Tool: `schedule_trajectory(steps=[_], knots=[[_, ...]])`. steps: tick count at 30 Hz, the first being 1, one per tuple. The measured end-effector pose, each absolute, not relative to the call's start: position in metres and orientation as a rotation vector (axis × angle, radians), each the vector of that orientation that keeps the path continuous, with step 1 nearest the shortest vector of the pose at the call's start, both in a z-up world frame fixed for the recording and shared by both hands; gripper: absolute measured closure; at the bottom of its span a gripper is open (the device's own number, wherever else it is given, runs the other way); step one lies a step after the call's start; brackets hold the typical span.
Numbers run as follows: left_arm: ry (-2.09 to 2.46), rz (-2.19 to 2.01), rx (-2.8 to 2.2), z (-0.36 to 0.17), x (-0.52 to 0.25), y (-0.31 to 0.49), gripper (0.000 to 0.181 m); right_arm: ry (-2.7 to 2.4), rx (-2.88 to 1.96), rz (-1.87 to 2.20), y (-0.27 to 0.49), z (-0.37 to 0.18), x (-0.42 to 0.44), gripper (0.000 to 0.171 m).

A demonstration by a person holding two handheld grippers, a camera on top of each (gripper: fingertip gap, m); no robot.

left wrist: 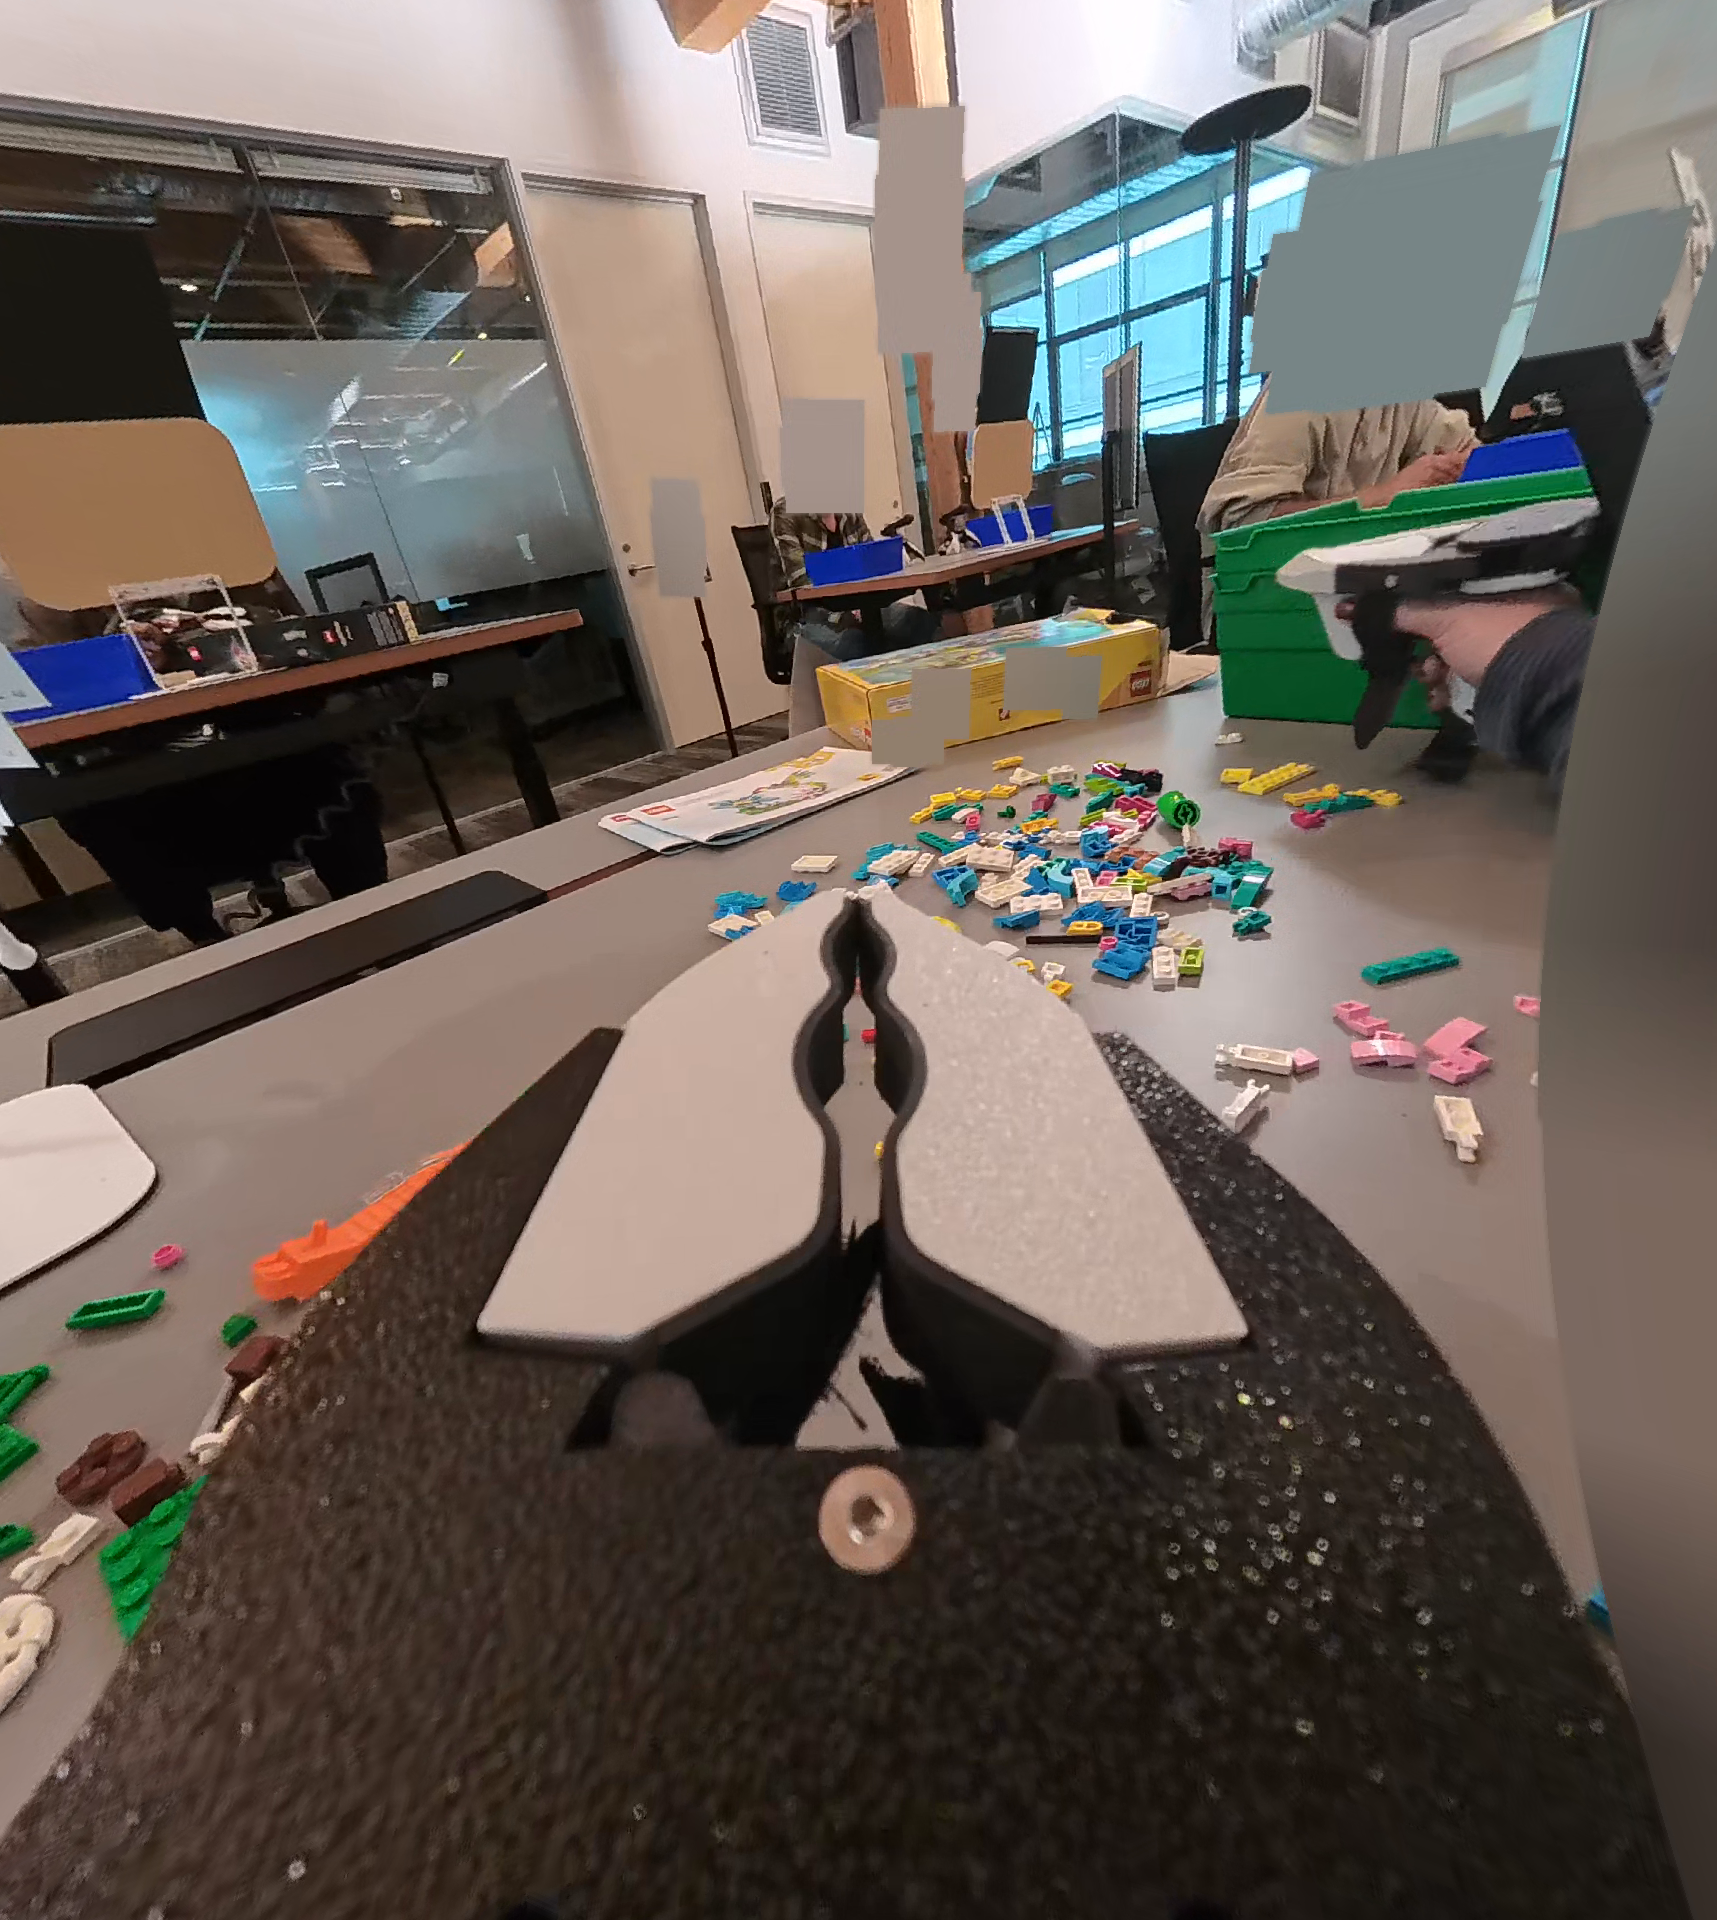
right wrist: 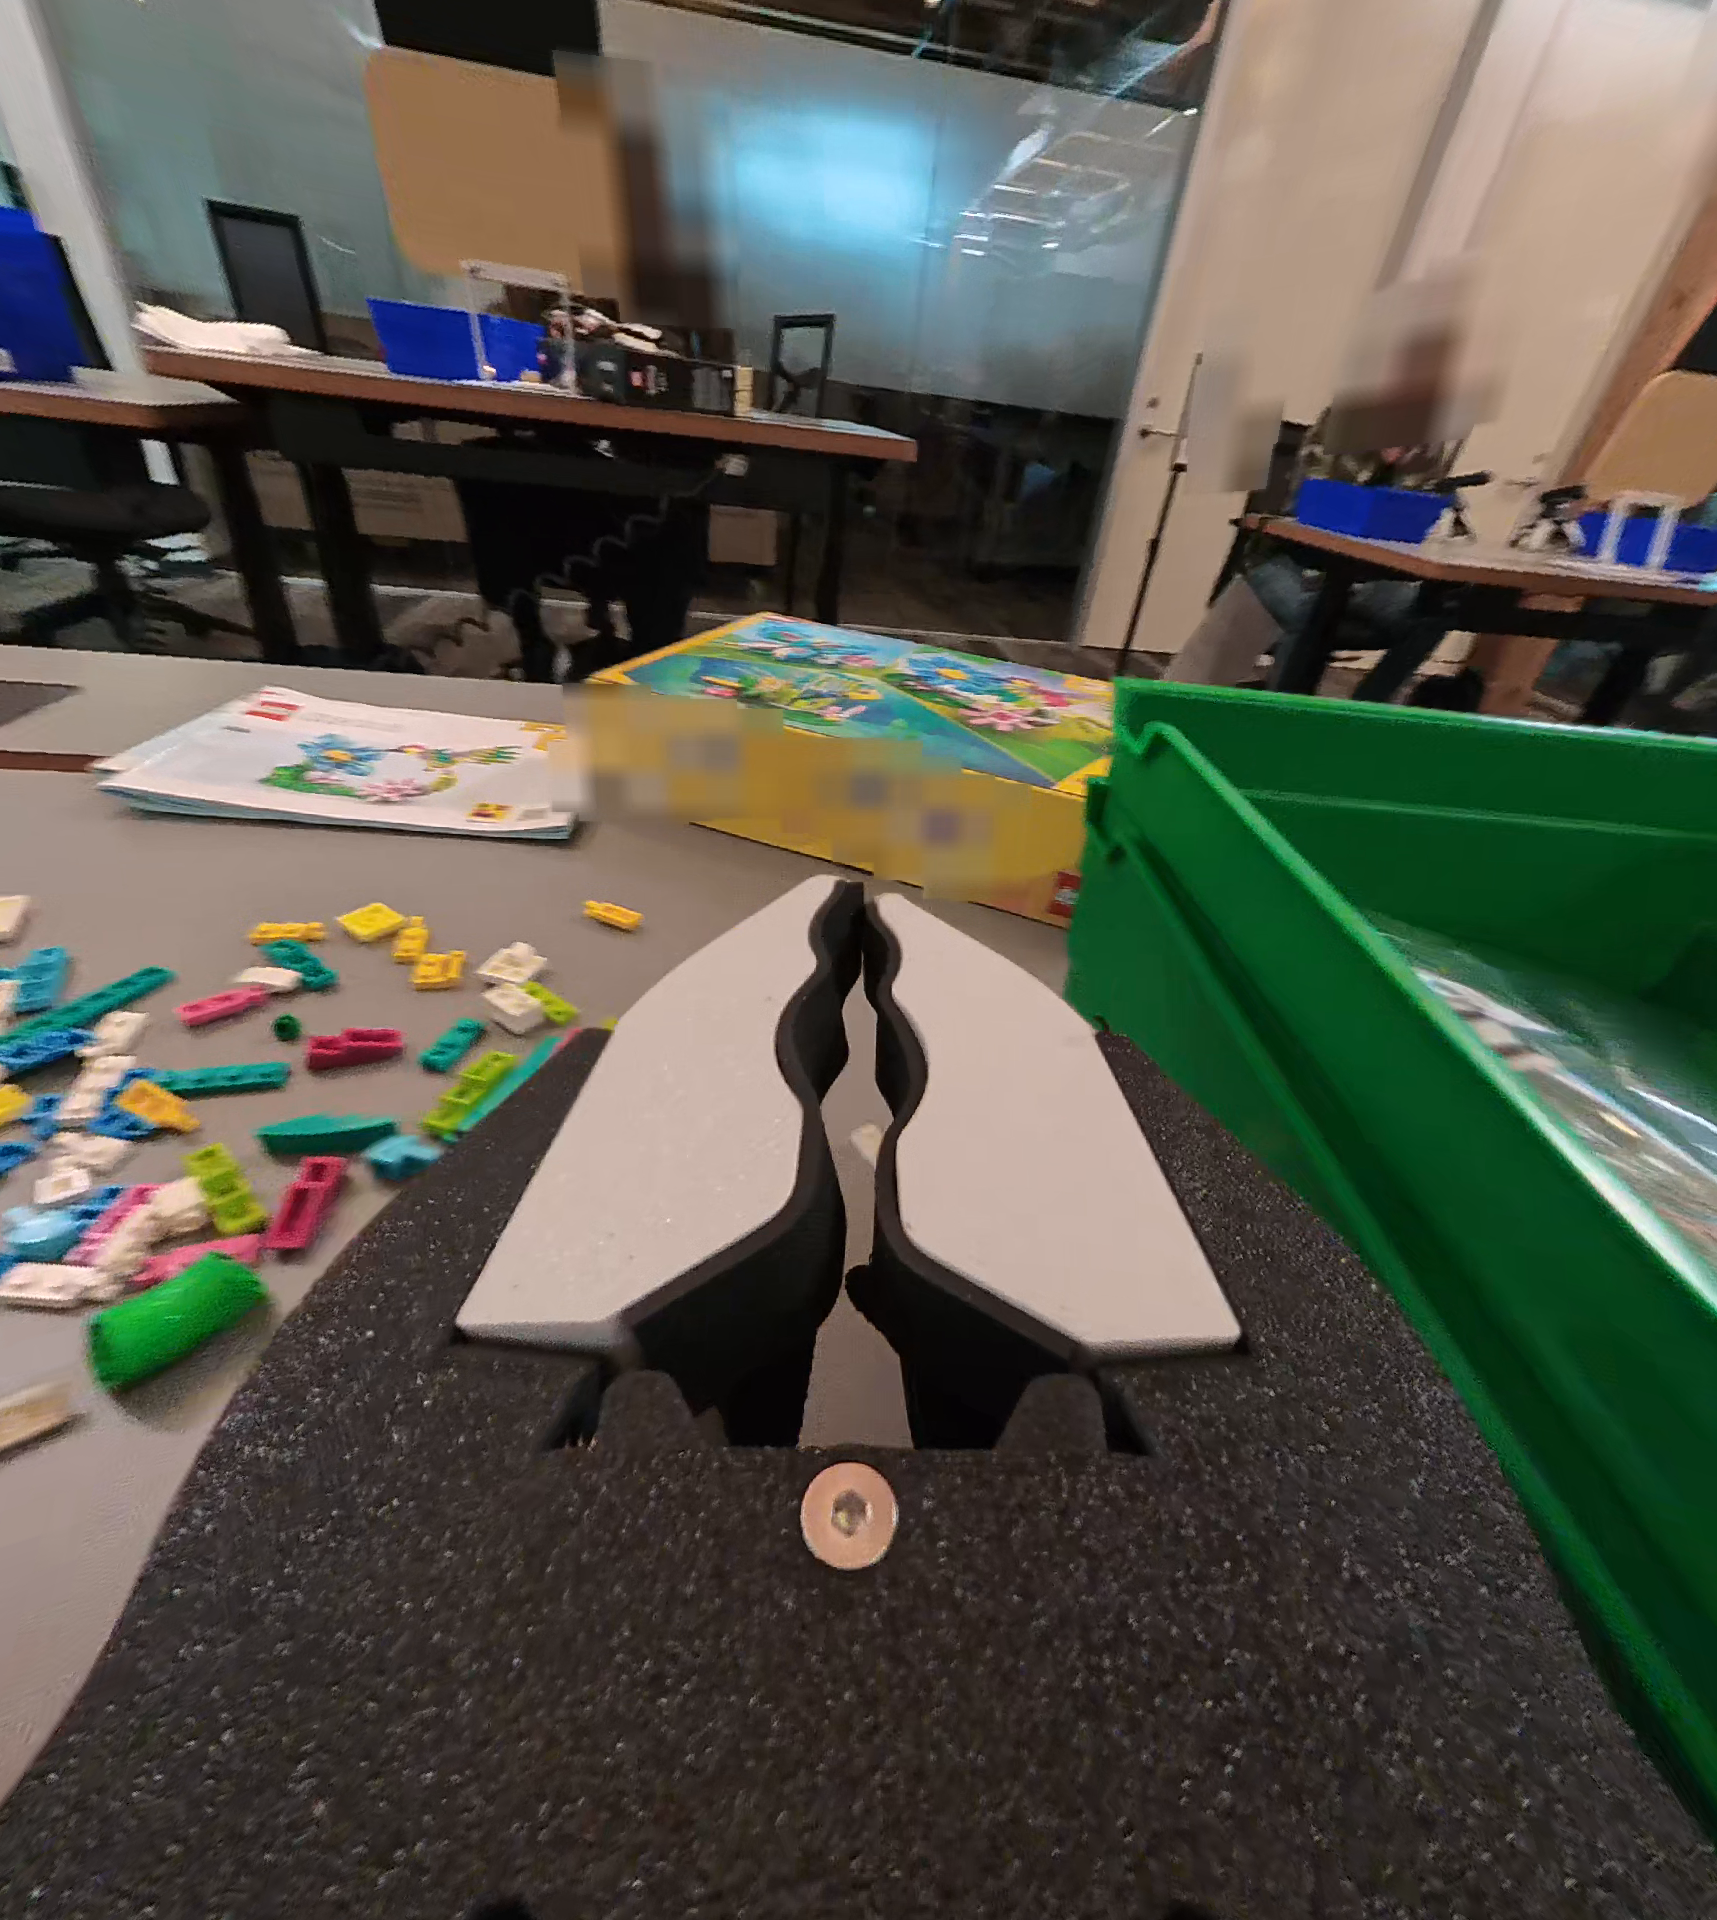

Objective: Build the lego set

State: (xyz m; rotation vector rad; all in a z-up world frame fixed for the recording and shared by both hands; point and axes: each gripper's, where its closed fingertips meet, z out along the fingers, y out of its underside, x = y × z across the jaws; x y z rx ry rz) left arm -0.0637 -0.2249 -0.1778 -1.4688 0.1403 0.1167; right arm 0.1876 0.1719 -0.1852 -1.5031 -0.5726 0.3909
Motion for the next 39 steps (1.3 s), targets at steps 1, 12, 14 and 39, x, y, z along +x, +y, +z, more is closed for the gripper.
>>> schedule_trajectory(steps=[1, 12, 14, 39], knots=[[0.142, 0.115, -1.469, -0.178, -0.063, -0.225, 0.181, -0.565, -1.504, 0.36, 0.175, -0.188, 0.193, 0.171], [0.179, 0.149, -1.481, -0.179, -0.059, -0.223, 0.181, -0.768, -1.376, 0.079, 0.17, -0.203, 0.18, 0.171], [0.179, 0.147, -1.482, -0.18, -0.059, -0.223, 0.181, -0.796, -1.379, 0.072, 0.17, -0.206, 0.177, 0.171], [0.168, 0.13, -1.484, -0.18, -0.06, -0.223, 0.181, -0.692, -1.323, 0.173, 0.167, -0.191, 0.186, 0.171]])
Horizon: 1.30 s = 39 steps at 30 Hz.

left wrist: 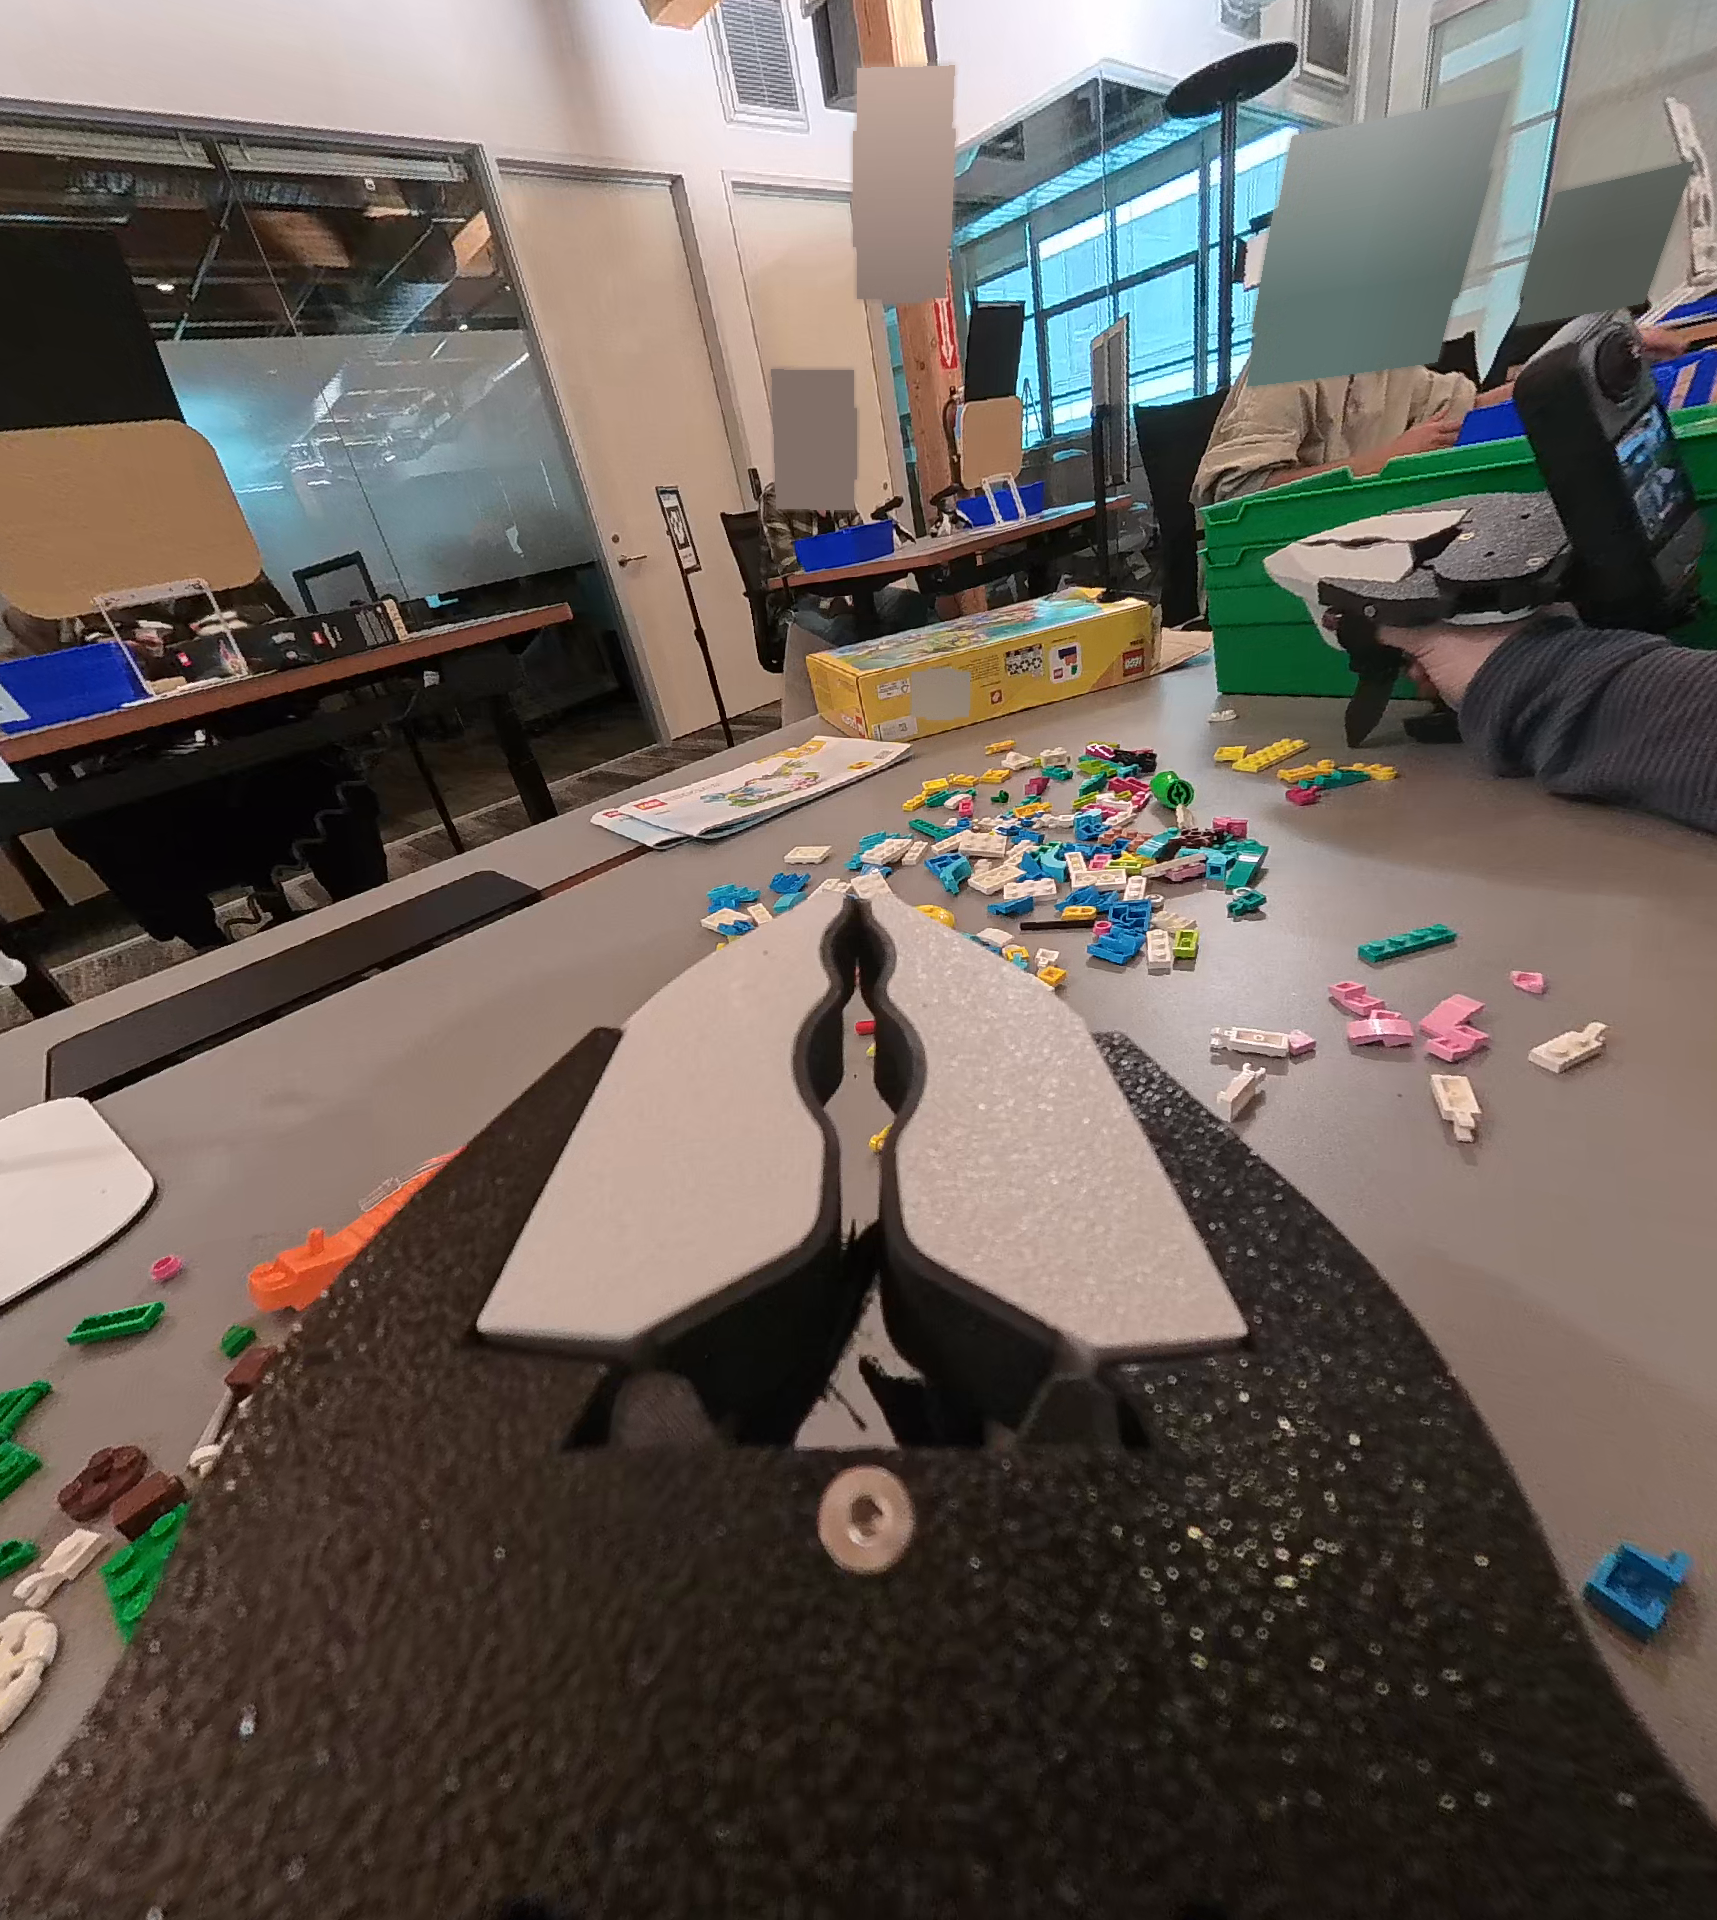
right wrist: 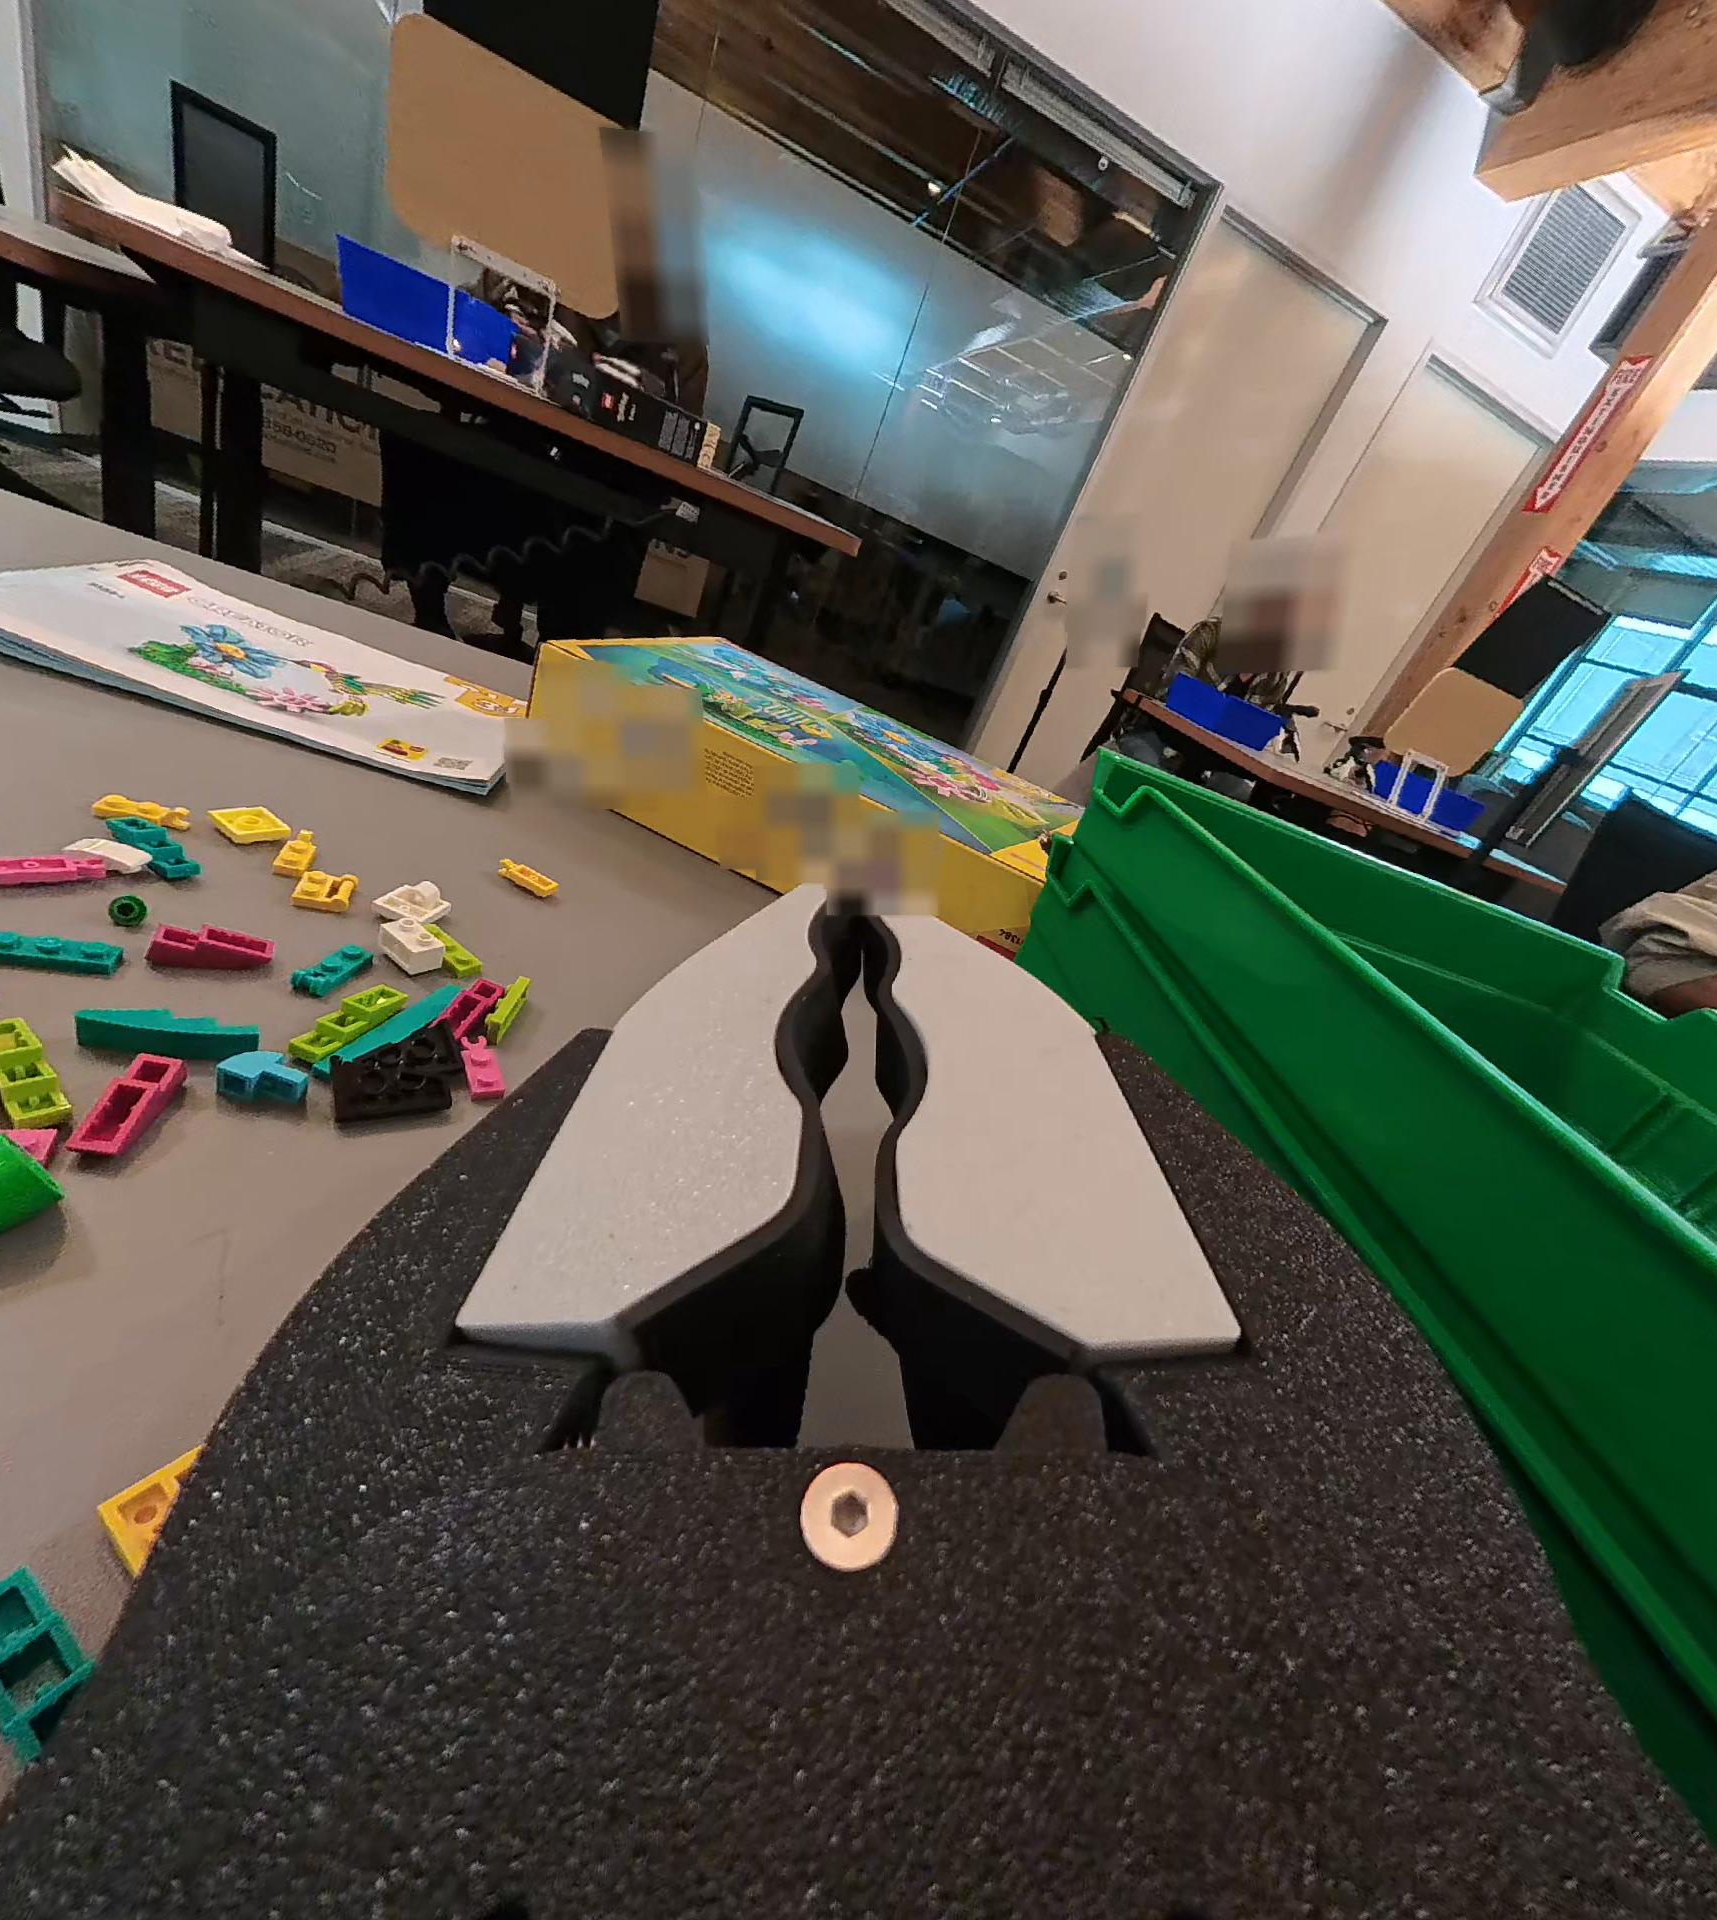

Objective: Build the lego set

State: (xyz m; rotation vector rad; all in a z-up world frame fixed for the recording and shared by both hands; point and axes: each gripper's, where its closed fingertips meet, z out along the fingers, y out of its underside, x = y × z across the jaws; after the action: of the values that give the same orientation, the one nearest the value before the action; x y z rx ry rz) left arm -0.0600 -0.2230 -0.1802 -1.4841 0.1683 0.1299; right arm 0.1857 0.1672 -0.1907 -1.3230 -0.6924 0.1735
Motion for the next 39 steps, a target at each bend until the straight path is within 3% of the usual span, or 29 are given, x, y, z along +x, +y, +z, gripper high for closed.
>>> schedule_trajectory(steps=[39], knots=[[0.169, 0.12, -1.486, -0.1804, -0.0597, -0.2225, 0.181, -0.712, -1.312, 0.167, 0.1653, -0.1912, 0.1836, 0.171]])
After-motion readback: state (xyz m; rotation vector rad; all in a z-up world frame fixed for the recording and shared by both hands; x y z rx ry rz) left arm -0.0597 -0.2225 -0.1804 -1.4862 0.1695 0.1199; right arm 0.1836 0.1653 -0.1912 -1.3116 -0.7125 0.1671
